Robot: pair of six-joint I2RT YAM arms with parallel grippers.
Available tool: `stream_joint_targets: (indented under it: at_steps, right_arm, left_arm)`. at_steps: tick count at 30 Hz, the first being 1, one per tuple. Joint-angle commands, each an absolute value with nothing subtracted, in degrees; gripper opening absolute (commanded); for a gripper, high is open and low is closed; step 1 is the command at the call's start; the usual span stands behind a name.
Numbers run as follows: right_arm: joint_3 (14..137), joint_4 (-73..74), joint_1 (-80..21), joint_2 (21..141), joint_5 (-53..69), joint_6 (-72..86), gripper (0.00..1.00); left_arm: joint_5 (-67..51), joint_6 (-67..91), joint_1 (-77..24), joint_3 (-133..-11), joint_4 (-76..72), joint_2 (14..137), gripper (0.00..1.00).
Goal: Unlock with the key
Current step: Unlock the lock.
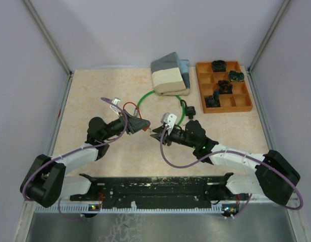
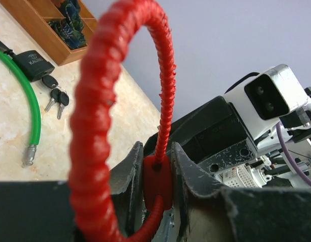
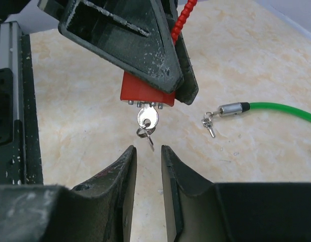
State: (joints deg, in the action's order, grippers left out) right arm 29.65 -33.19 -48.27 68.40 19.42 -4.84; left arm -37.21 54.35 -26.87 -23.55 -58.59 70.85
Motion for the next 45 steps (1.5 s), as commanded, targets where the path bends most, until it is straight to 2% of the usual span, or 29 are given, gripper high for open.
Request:
stream_joint_targets:
  at_steps: [1,9,19,31,45]
  right_arm:
    - [31.7,-38.9,-48.6,68.1,21.9,-2.4,0.26]
    - [33.3,-39.5,-48.6,69.8,22.8,-1.4,0.18]
    - [35.0,-39.5,-48.6,71.1,22.5,-1.4,0.0]
    - [43.4,-34.8,-48.6,70.2,21.5,-4.6,0.0]
    - [48.3,-39.1,-44.0,70.2,21.7,1.5,0.0]
  left_arm:
    - [-38.5,52.5,-27.0,-25.4,-58.9,69.5,0.0]
    - [-37.9,51.3,-27.8,-25.9,-58.0,69.2,0.0]
    - [-36.5,49.4,-29.7,-26.1,-56.2,68.7,0.0]
    - [-28.2,38.1,-40.0,-26.6,-42.5,67.5,0.0]
    - [-24.3,43.1,-44.1,-18.9,-46.8,68.7,0.0]
